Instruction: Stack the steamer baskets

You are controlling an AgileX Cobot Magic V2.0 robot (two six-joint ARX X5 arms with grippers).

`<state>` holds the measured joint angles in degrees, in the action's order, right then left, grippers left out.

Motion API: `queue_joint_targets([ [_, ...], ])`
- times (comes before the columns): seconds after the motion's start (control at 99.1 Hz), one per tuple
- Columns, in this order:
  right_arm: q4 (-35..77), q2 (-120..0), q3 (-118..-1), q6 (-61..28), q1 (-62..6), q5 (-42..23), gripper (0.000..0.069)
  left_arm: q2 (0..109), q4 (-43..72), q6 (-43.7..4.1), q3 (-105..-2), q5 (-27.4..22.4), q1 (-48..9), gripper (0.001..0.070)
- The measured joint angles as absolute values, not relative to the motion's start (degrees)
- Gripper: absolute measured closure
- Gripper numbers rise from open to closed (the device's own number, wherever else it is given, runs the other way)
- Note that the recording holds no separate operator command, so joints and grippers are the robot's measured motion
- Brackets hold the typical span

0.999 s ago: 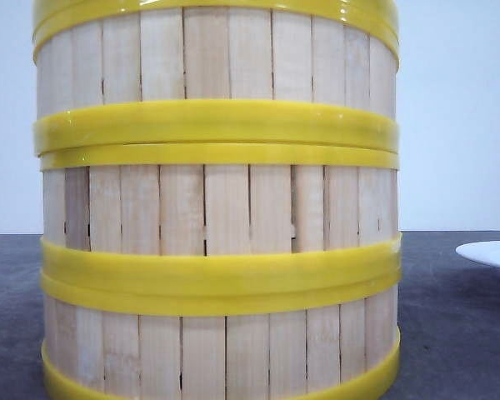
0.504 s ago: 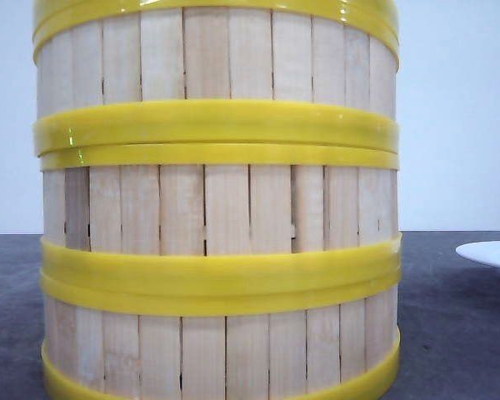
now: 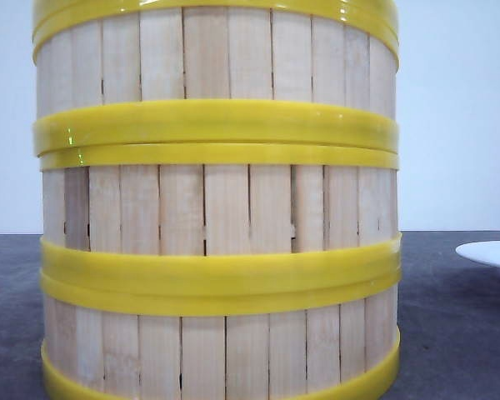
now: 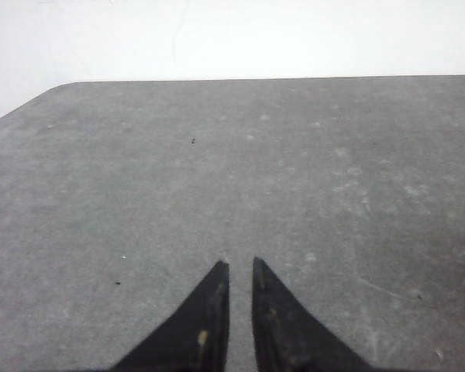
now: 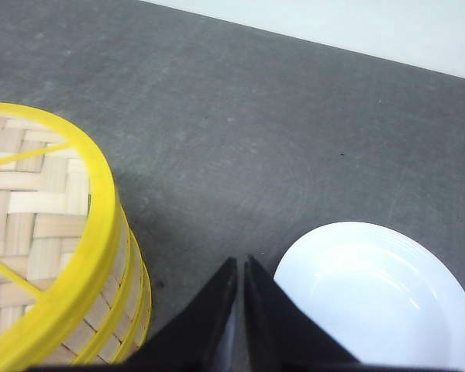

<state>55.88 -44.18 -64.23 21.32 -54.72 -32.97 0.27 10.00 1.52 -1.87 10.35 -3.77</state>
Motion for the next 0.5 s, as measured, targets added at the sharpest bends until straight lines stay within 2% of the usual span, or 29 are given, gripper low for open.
queue_joint_targets([
  [0.414,55.9,-44.2,-64.2,21.3,-54.7,-33.0,0.068,0.3,10.0,1.5,-1.9,10.3,-3.8,0.0683],
  [0.504,55.9,-44.2,-64.2,20.8,-54.7,-34.7,0.068,0.3,10.0,1.5,-1.9,10.3,-3.8,0.0683],
])
